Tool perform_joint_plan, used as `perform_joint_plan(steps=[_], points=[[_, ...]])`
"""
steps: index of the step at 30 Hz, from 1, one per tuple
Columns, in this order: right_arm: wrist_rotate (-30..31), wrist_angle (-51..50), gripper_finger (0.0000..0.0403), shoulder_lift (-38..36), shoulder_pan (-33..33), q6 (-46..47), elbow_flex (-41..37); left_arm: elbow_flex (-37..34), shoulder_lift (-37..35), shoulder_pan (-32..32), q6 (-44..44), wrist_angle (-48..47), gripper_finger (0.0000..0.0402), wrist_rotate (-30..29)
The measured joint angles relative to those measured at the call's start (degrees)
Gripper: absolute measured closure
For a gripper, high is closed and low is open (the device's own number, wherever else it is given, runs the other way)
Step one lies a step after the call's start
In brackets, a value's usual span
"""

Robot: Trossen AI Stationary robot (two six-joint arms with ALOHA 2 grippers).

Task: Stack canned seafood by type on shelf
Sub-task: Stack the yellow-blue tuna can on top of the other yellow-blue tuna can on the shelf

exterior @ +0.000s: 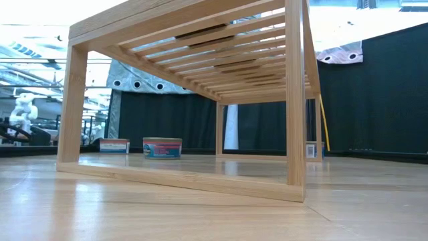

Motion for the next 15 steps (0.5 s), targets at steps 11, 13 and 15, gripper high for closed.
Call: perform_joint_plan(steps=[11,13,15], points=[[0.5,1.8,0.0403,0.9,0.0,-0.8,0.1,0.0,0.0,0.0,-0.1,-0.1,0.0114,0.0],[0.5,1.6,0.0403,0.9,0.2,-1.5,0.3,0.0,0.0,0.0,-0.1,-0.1,0.0114,0.0],[-0.7,0.2,0.0403,0.7,0.5,-3.7,1.5,0.0,0.0,0.0,-0.1,-0.1,0.0114,0.0]])
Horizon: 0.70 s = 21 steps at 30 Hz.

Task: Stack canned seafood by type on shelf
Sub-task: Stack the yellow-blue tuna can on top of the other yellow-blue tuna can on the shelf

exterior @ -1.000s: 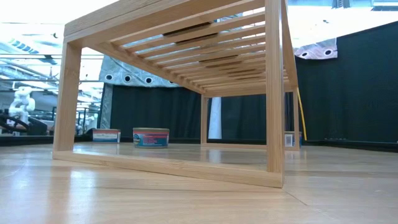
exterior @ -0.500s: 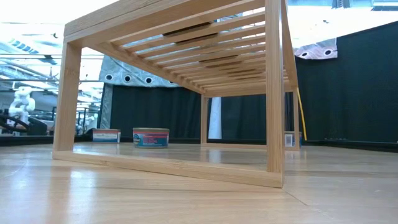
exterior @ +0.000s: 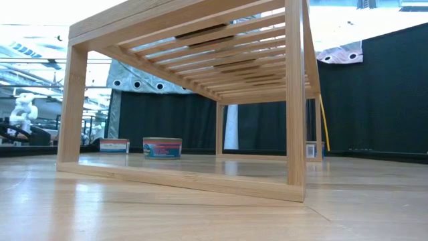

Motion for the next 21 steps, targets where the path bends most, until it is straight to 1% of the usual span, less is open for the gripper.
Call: perform_joint_plan(steps=[2,3,7,10,12,16,19,21], points=[[-2.5,-2.4,0.0403,-1.0,0.1,-4.2,2.6,0.0,0.0,0.0,0.0,0.0,0.0114,0.0],[-3.6,-3.3,0.0403,-1.7,0.1,-7.7,4.2,0.0,0.0,0.0,0.0,0.0,0.0114,0.0],[-3.8,-6.3,0.04,-3.2,-0.1,-23.4,10.5,0.0,0.0,0.0,0.8,0.5,0.0114,-0.3],[-3.3,-9.7,0.0384,-4.7,-1.8,-35.0,15.2,0.0,0.0,0.0,1.1,0.5,0.0114,-0.5],[-3.1,-11.4,0.0366,-4.7,-3.3,-43.7,17.4,0.0,0.0,0.0,1.1,1.0,0.0114,-0.6],[-3.5,-11.8,0.0321,-4.6,-7.0,-60.5,18.3,0.0,0.0,0.0,1.3,1.9,0.0114,-0.6],[-4.8,-11.9,0.0277,-4.4,-9.0,-71.6,18.3,0.0,0.0,0.0,1.2,1.9,0.0114,-0.6],[-5.3,-12.1,0.0244,-4.4,-9.8,-77.1,18.3,0.0,0.0,0.0,1.2,1.9,0.0114,-0.7]])
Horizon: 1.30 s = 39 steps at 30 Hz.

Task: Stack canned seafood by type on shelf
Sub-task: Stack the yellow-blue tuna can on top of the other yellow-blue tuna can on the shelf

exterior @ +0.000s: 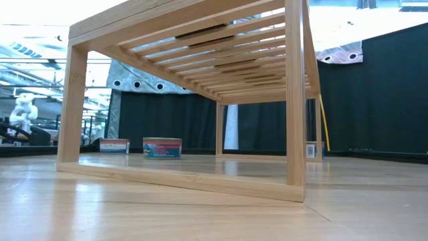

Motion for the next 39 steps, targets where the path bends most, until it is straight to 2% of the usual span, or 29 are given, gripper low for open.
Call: perform_joint_plan(steps=[8,11,15,21,26,33,39], points=[[-1.4,-6.7,0.0121,0.0,-1.3,-16.0,-0.3,0.0,0.0,0.0,0.1,0.0,0.0114,-2.3],[-1.5,-7.0,0.01,0.0,-2.0,-20.2,-0.7,0.0,0.0,0.0,0.3,0.1,0.0114,-3.0],[-4.4,-6.2,0.0095,0.0,-3.3,-23.3,-3.1,0.0,0.0,0.0,0.5,0.1,0.0114,-3.4],[-5.9,-3.1,0.0095,0.1,-4.6,-28.7,-8.0,0.4,0.0,0.0,3.3,0.1,0.0114,-4.4],[-6.0,-2.2,0.0112,0.1,-5.9,-30.8,-10.2,0.6,0.0,0.0,4.9,0.1,0.0114,-4.6],[-7.3,-1.8,0.0181,0.1,-7.2,-33.3,-10.5,0.6,0.0,0.5,6.5,0.0,0.0114,-7.1],[-8.8,1.3,0.024,0.1,-7.8,-31.7,-10.5,0.6,0.0,0.8,6.5,-0.1,0.0114,-7.2]])
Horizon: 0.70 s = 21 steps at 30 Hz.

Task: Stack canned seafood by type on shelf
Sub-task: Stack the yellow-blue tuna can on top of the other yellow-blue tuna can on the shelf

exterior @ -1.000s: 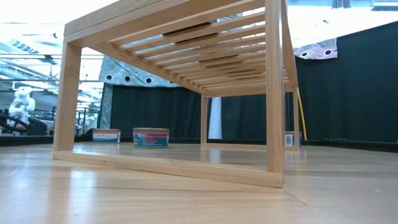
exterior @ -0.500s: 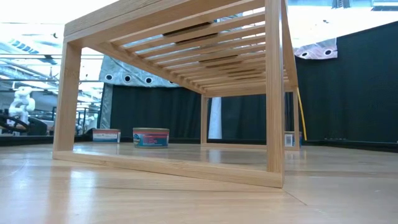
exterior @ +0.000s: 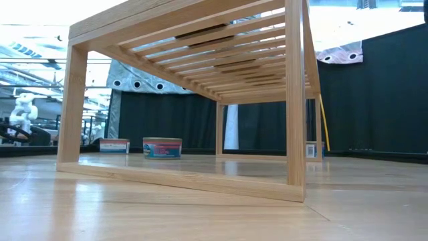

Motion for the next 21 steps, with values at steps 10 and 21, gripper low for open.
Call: perform_joint_plan(steps=[10,21], points=[[0.0,4.2,0.0268,-0.1,0.0,8.5,0.2,0.0,0.0,0.0,2.2,0.8,0.0114,0.0],[1.5,2.4,0.0271,0.0,-1.9,18.1,12.8,0.1,0.0,-0.1,20.4,11.0,0.0114,0.4]])
